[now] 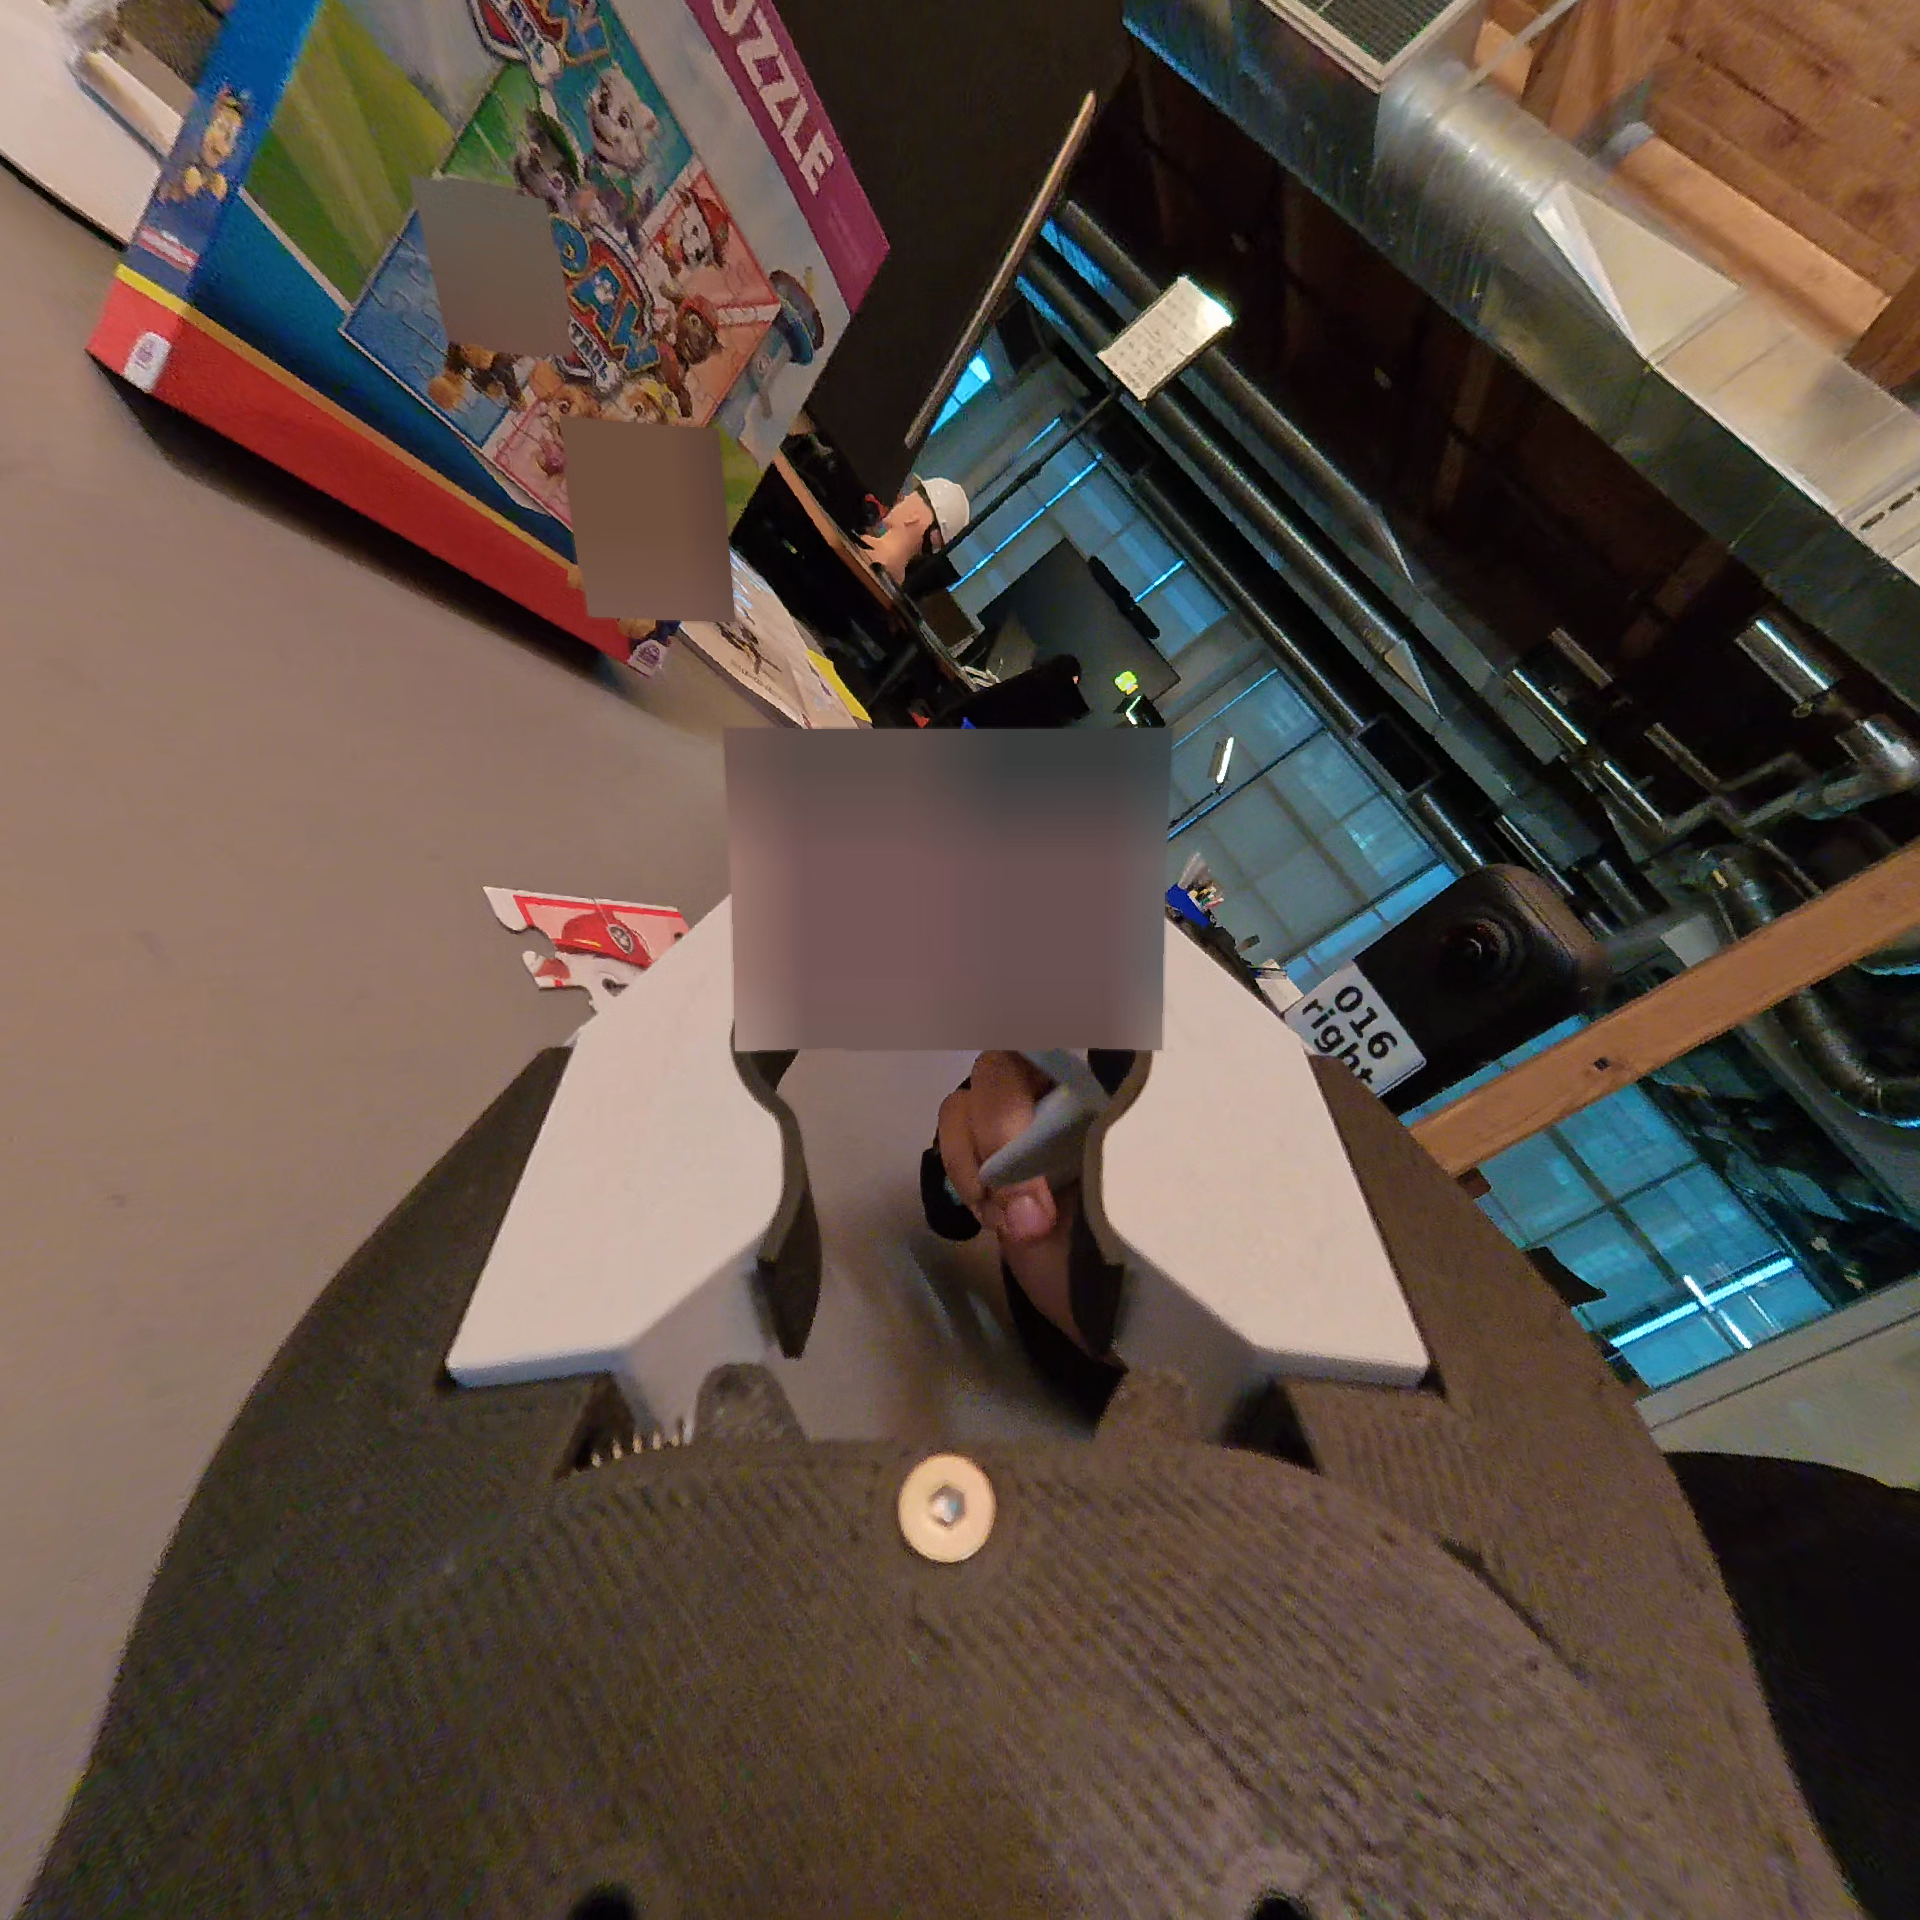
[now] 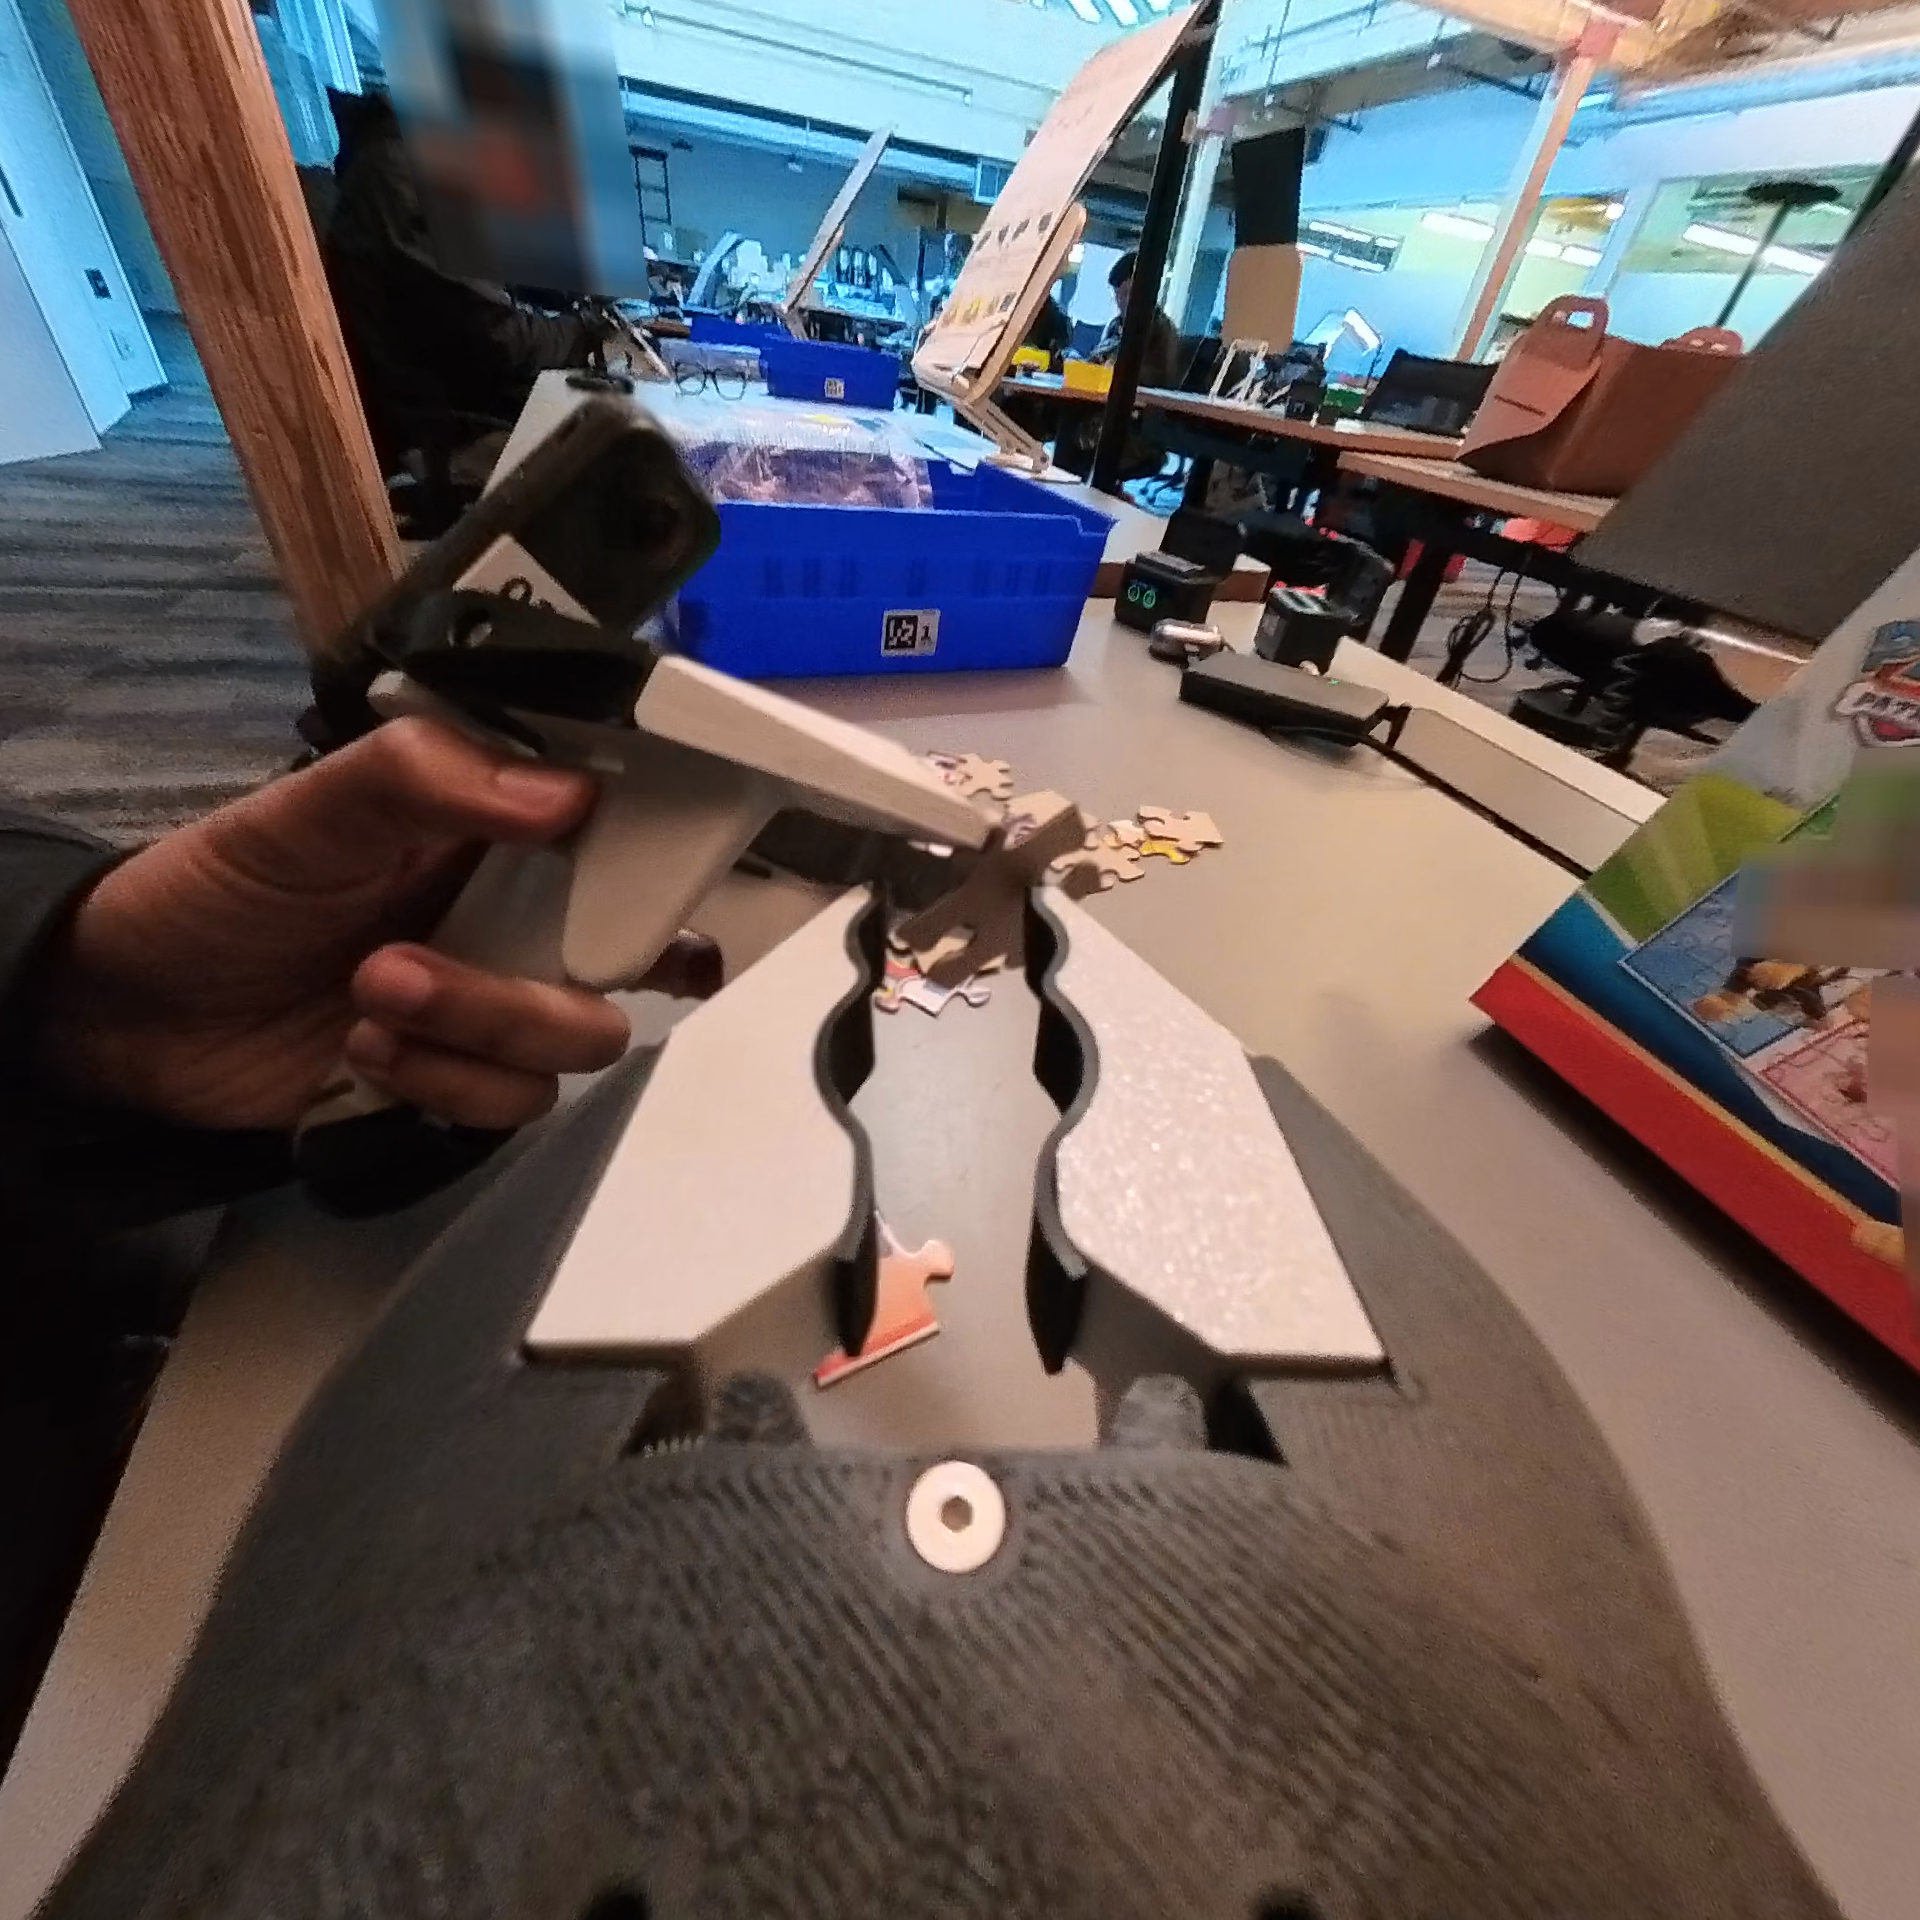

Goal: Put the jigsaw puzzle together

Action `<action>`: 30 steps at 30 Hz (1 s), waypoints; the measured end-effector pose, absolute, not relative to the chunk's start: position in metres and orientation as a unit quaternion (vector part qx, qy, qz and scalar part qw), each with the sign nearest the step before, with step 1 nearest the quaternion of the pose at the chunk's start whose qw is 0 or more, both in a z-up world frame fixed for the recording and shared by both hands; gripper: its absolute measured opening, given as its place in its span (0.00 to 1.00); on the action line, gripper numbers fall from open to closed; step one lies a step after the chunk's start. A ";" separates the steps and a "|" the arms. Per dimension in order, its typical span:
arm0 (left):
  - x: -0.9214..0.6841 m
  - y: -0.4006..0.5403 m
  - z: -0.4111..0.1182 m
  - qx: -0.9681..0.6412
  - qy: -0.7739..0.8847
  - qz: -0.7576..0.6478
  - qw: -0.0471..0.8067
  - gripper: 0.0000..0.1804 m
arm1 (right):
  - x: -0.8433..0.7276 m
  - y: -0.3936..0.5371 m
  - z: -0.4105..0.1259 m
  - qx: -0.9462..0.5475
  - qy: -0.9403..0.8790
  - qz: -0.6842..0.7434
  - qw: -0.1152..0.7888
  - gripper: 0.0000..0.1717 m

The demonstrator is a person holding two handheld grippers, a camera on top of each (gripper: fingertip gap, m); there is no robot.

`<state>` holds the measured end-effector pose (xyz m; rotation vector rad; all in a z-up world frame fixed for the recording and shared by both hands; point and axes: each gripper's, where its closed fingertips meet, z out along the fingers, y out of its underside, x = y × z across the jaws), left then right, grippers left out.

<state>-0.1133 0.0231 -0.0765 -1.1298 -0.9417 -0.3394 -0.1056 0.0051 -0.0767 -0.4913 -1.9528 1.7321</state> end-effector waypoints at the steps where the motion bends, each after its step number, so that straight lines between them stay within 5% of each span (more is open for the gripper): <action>1: -0.113 0.024 -0.077 -0.511 -0.428 -0.160 0.728 0.29 | -0.105 0.007 -0.075 -0.178 -0.713 0.635 0.238 0.11; 5: -0.112 0.021 -0.077 -0.504 -0.428 -0.172 0.730 0.31 | -0.104 0.011 -0.078 -0.181 -0.718 0.638 0.210 0.00; 11: -0.116 -0.008 -0.077 -0.521 -0.428 -0.113 0.730 0.37 | -0.106 0.011 -0.083 -0.210 -0.717 0.652 0.131 0.00; 17: -0.120 -0.050 -0.082 -0.609 -0.389 0.018 0.690 0.35 | -0.092 -0.017 -0.122 -0.321 -0.700 0.600 -0.218 0.00; 19: -0.117 -0.052 -0.091 -0.657 -0.368 0.042 0.656 0.35 | -0.090 -0.024 -0.133 -0.340 -0.693 0.582 -0.258 0.01; 23: -0.108 -0.048 -0.121 -0.748 -0.328 0.079 0.571 0.35 | -0.108 -0.010 -0.150 -0.347 -0.746 0.549 -0.149 0.15; 30: -0.102 -0.061 -0.159 -0.840 -0.276 0.130 0.449 0.34 | -0.112 0.025 -0.155 -0.240 -0.831 0.501 0.030 0.22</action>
